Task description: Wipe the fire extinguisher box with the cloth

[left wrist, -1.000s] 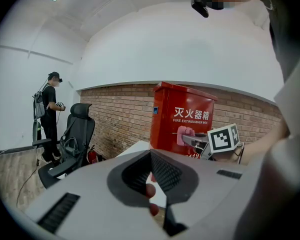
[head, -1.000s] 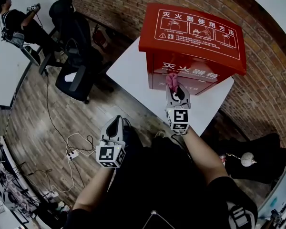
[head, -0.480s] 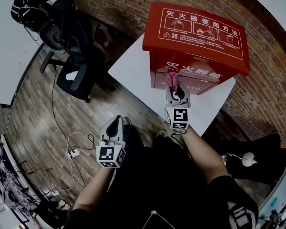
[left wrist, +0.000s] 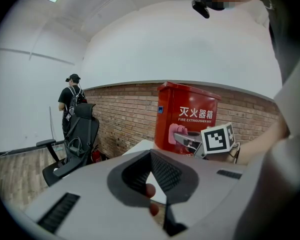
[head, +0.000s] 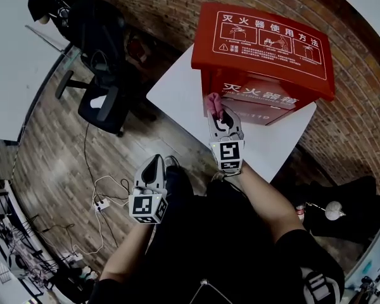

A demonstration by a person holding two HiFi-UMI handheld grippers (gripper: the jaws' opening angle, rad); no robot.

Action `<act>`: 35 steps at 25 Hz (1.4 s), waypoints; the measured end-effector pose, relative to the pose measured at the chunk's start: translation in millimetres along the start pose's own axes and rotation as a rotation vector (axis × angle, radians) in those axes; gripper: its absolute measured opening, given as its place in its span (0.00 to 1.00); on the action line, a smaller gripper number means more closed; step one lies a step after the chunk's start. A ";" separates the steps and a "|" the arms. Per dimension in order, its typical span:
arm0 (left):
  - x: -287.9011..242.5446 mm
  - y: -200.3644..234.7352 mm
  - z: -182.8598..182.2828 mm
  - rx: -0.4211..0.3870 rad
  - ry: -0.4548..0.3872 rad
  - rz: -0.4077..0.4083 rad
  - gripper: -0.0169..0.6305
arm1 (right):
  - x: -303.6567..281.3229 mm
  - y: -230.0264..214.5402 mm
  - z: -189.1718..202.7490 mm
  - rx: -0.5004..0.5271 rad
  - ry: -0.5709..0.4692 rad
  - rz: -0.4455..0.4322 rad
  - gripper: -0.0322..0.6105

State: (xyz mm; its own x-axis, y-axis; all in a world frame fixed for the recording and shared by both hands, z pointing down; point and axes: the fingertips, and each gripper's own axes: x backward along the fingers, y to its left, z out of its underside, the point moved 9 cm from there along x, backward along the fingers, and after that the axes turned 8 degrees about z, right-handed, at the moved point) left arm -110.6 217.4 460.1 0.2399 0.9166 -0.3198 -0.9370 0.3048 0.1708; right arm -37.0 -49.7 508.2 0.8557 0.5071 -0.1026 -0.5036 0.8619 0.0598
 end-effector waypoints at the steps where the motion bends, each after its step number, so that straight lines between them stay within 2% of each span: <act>1: 0.2 2.2 -1.1 -0.001 0.001 0.000 0.07 | -1.7 3.0 -0.1 -0.002 -0.001 0.000 0.21; 9: -17.1 34.4 -21.6 -0.029 0.010 0.064 0.07 | -8.8 22.5 1.4 -0.006 -0.004 0.054 0.22; 18: -85.3 78.2 -59.0 -0.122 0.057 0.349 0.07 | -14.6 49.4 5.5 -0.032 0.023 0.219 0.22; 23: -119.7 95.0 -66.4 -0.171 0.090 0.496 0.07 | -19.3 59.6 15.6 -0.040 0.016 0.312 0.22; 29: -142.7 108.1 -64.3 -0.209 0.136 0.613 0.07 | -20.8 65.0 34.3 -0.061 0.052 0.389 0.22; 35: -158.3 120.0 -58.7 -0.226 0.173 0.670 0.07 | -25.6 68.7 56.6 -0.073 0.086 0.432 0.22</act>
State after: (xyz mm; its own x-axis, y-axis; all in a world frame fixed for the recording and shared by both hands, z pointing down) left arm -276.0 93.7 476.5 -0.4303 0.8279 -0.3597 -0.9025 -0.3859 0.1914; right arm -86.8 -3.4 571.1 0.5536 0.8161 -0.1655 -0.8224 0.5671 0.0453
